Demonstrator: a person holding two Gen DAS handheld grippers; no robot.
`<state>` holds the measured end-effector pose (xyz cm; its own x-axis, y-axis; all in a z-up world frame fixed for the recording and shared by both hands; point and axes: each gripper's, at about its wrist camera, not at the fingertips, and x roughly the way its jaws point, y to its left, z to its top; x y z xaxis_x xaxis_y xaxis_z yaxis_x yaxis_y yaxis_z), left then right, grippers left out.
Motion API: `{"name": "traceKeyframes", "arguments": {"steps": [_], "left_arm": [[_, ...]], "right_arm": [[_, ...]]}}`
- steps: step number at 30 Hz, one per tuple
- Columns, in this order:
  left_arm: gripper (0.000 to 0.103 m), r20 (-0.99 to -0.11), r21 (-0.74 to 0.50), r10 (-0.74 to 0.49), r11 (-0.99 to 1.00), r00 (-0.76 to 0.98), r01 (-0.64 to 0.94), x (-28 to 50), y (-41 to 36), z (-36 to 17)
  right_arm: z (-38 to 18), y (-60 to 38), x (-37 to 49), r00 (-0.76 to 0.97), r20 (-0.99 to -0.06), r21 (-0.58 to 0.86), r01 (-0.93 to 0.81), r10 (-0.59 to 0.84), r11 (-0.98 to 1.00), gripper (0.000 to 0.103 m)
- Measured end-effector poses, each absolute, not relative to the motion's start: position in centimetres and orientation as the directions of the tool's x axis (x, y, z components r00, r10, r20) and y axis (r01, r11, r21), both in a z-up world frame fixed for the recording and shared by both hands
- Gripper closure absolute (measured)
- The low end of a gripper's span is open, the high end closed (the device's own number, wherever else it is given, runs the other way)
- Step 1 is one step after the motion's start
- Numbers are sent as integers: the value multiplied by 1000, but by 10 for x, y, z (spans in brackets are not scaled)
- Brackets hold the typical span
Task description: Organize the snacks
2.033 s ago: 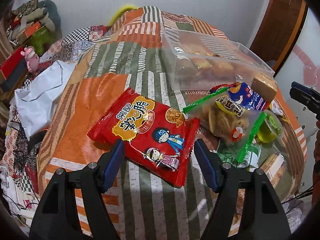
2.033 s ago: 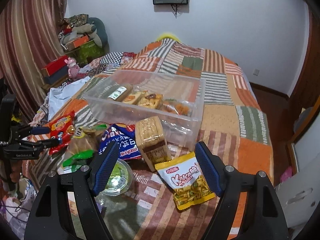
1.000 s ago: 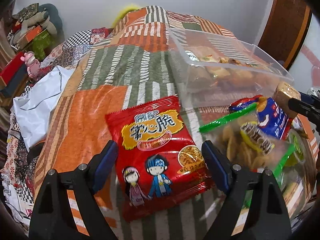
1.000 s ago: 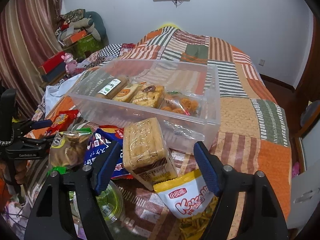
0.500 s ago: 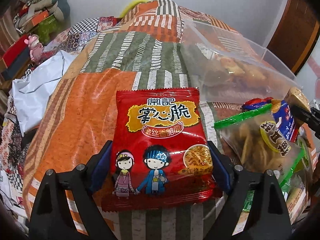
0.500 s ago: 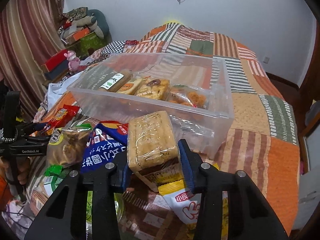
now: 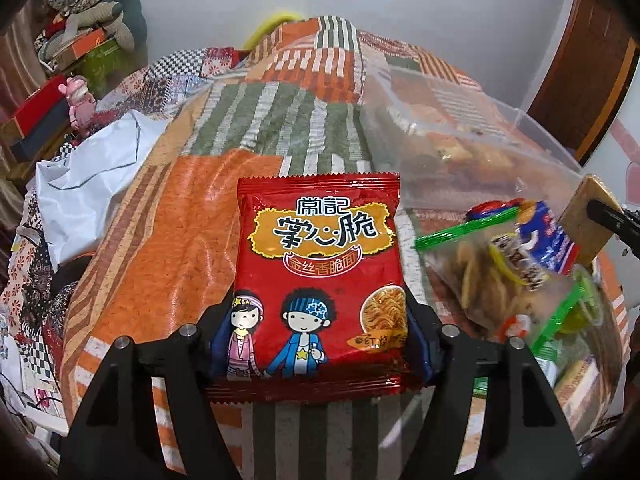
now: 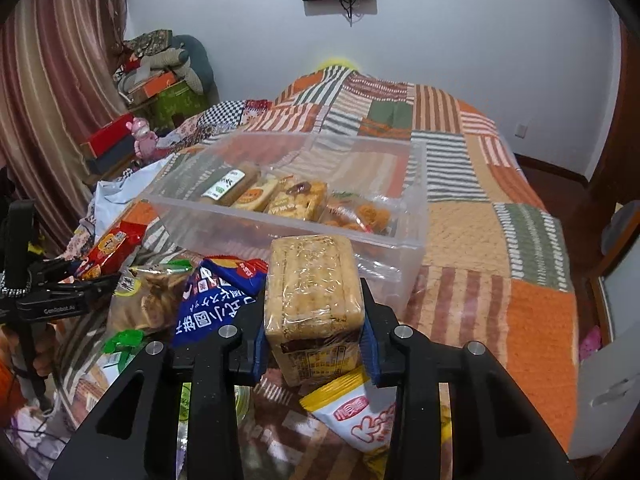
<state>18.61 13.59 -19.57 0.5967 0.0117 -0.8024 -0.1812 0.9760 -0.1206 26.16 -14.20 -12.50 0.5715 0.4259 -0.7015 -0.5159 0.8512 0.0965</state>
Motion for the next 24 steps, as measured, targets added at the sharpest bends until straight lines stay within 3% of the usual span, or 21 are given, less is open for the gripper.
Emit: {"name": "traceKeyframes", "arguments": {"steps": [12, 24], "left_arm": [[34, -713, -103, 6, 988, 701, -114, 186, 111, -136], [34, -679, -91, -33, 995, 733, -39, 228, 85, -108]], "right_arm": [[-90, -149, 257, 637, -634, 81, -511, 439, 856, 70], [-71, -150, 276, 684, -582, 67, -499, 440, 864, 70]]}}
